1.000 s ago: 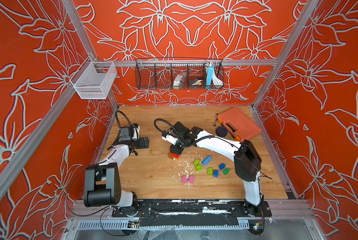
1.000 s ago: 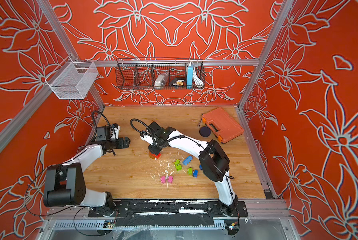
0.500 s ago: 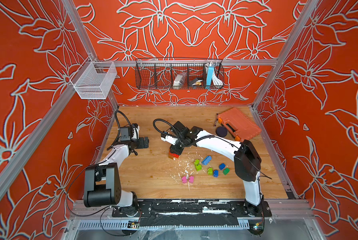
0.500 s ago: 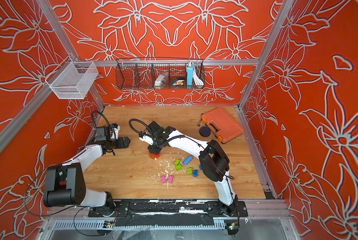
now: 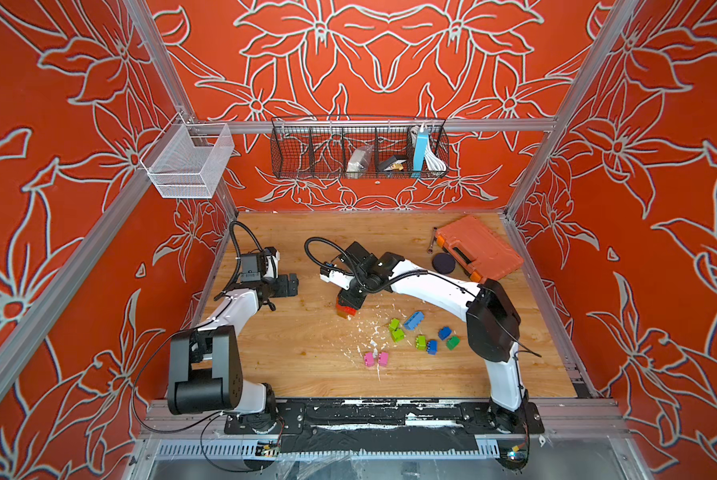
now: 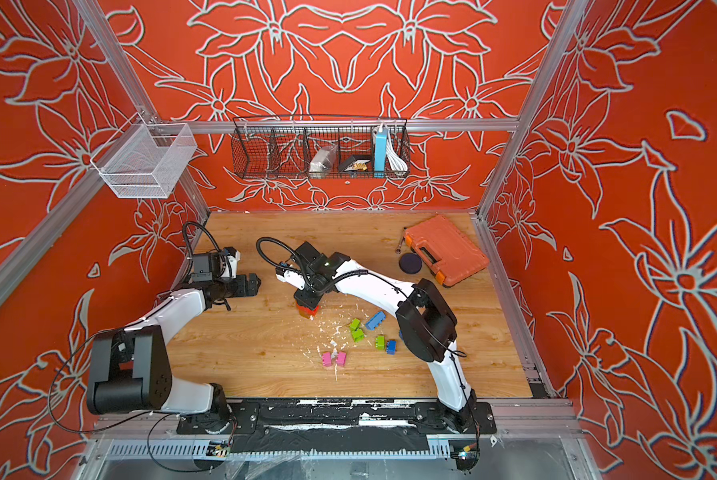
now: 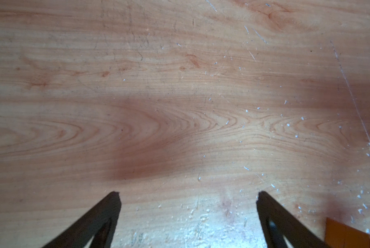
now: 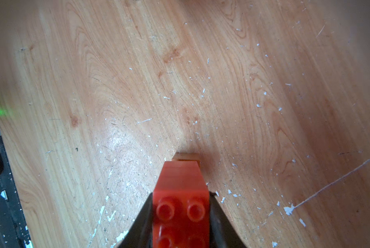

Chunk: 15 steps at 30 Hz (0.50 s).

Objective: Assemble the letter h with lego
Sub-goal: Assemble the lego brick with the lego brick.

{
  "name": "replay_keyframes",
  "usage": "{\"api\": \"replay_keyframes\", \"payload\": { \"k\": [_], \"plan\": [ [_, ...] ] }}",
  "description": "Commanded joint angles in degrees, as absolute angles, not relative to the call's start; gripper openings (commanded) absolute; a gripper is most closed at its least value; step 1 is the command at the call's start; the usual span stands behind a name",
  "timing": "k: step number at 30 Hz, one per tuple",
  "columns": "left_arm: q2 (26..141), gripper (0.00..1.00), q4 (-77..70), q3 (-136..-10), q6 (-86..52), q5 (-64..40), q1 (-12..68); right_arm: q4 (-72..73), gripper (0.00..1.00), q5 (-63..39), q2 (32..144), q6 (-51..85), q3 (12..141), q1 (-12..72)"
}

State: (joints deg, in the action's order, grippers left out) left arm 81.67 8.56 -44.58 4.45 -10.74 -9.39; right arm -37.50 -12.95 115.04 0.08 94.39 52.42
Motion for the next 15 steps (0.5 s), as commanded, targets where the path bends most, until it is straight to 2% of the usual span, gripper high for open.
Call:
{"api": "replay_keyframes", "payload": {
  "k": [1,15],
  "plan": [
    [81.7,1.00,9.6,-45.1,4.5,-11.8,-9.8,-39.0,0.15,-12.6,116.8,1.9,94.4,53.3],
    [81.2,0.99,9.7,-44.9,4.5,-12.0,-9.8,-36.5,0.14,-13.4,114.2,-2.0,95.2,53.3]
  ]
}}
